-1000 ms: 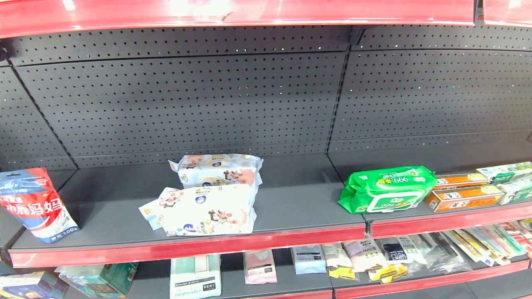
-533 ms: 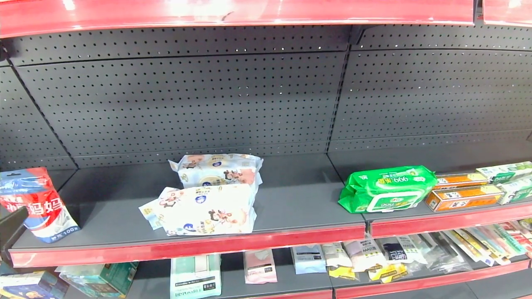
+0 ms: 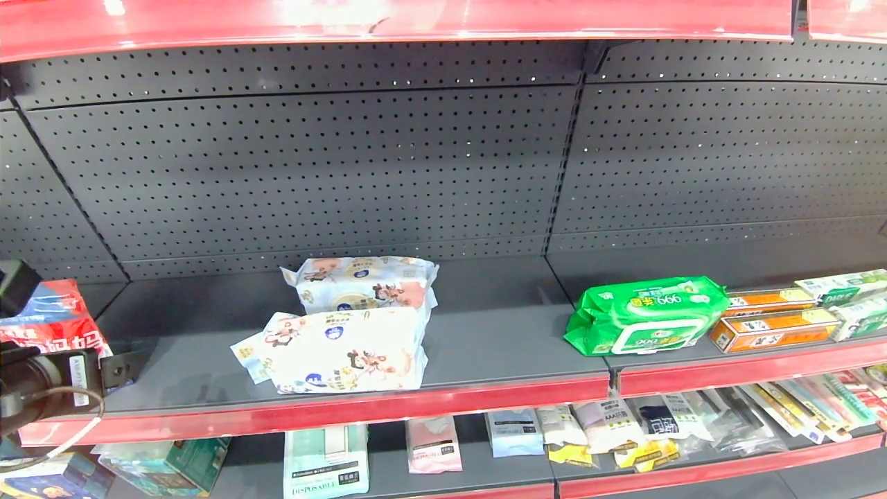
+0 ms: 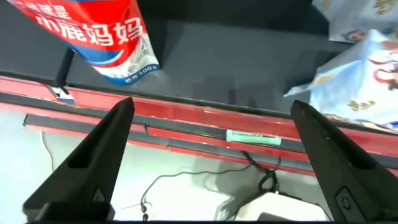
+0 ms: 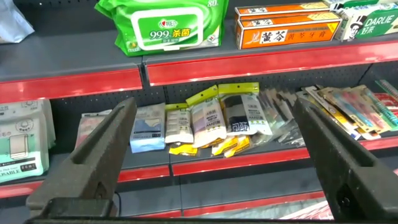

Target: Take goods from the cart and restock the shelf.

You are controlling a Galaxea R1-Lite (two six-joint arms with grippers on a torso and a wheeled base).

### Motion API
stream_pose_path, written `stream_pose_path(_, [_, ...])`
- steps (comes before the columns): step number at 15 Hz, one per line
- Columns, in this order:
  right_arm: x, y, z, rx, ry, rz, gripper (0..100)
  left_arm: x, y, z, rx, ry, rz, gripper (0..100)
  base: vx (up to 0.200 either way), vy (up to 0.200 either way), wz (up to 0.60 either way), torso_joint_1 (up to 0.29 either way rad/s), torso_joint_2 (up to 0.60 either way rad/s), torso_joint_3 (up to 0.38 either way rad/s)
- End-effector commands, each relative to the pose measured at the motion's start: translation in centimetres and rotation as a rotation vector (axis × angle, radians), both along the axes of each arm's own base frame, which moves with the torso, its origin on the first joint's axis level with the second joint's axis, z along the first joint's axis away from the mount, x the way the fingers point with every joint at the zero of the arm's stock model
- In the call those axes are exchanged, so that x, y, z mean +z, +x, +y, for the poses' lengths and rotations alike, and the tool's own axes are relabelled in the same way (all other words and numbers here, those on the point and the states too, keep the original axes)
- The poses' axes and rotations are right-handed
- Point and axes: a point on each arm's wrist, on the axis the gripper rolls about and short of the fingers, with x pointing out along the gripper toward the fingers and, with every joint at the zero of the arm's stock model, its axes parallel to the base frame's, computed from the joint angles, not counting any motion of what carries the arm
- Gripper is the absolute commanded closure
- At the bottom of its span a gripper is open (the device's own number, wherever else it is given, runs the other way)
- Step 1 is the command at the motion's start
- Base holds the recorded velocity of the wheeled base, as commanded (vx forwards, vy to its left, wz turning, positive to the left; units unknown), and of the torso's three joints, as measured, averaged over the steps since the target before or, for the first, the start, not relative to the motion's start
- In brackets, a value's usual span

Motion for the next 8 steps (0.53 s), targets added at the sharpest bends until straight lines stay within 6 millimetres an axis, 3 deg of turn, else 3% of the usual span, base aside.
stream_pose_path(1, [0.0,0.0,0.0,0.0,0.0,0.005,0,-1.6,1.3,0.2,0.001,-0.007,0.084,0,0.0,0.0,0.0,0.0,0.0,0.0])
stream_pose_path(8, [0.0,0.0,0.0,0.0,0.0,0.006,0,-4.0,5.7,0.5,0.0,-0.013,0.115,0,0.0,0.0,0.0,0.0,0.0,0.0])
